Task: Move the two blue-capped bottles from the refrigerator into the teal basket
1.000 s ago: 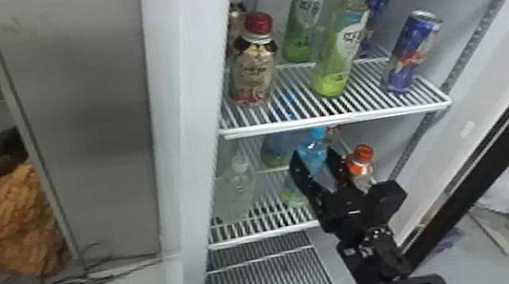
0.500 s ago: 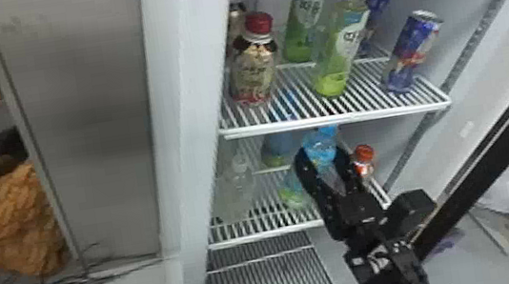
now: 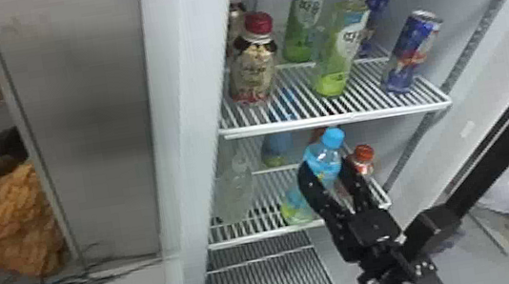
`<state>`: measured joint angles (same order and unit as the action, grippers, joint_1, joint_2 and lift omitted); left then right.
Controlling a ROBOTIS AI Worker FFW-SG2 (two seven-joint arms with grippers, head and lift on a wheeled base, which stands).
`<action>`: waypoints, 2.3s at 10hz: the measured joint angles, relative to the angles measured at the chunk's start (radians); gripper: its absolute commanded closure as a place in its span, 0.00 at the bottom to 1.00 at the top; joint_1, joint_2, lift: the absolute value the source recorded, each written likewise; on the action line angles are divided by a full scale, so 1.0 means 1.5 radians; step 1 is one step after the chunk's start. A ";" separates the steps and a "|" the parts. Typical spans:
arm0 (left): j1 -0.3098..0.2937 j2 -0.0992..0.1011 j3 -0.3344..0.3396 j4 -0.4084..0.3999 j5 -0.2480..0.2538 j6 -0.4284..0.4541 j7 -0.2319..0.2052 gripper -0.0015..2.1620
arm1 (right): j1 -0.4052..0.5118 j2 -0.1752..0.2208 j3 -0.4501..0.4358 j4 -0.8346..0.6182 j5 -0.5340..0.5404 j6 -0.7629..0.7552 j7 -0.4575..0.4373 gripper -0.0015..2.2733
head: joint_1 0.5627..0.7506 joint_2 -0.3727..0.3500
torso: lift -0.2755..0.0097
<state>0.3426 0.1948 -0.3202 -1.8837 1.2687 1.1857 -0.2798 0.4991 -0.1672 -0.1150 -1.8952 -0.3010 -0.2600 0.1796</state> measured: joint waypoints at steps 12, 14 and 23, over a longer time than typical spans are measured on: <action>0.008 -0.002 0.008 0.000 -0.006 -0.003 -0.003 0.53 | 0.268 0.018 -0.047 -0.300 0.006 0.216 0.096 0.26 | 0.70 0.03 | 0.46; 0.010 -0.002 0.010 0.000 -0.006 -0.003 -0.003 0.53 | 0.303 0.033 -0.079 -0.345 0.028 0.268 0.126 0.26 | 0.70 0.03 | 0.46; 0.014 -0.002 0.012 0.000 -0.007 -0.003 -0.003 0.53 | 0.344 0.036 -0.112 -0.379 0.044 0.404 0.190 0.26 | 0.70 0.03 | 0.46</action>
<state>0.3638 0.1915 -0.3019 -1.8837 1.2578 1.1805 -0.2850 1.0146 -0.1133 -0.2828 -2.4634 -0.2357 0.3454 0.4646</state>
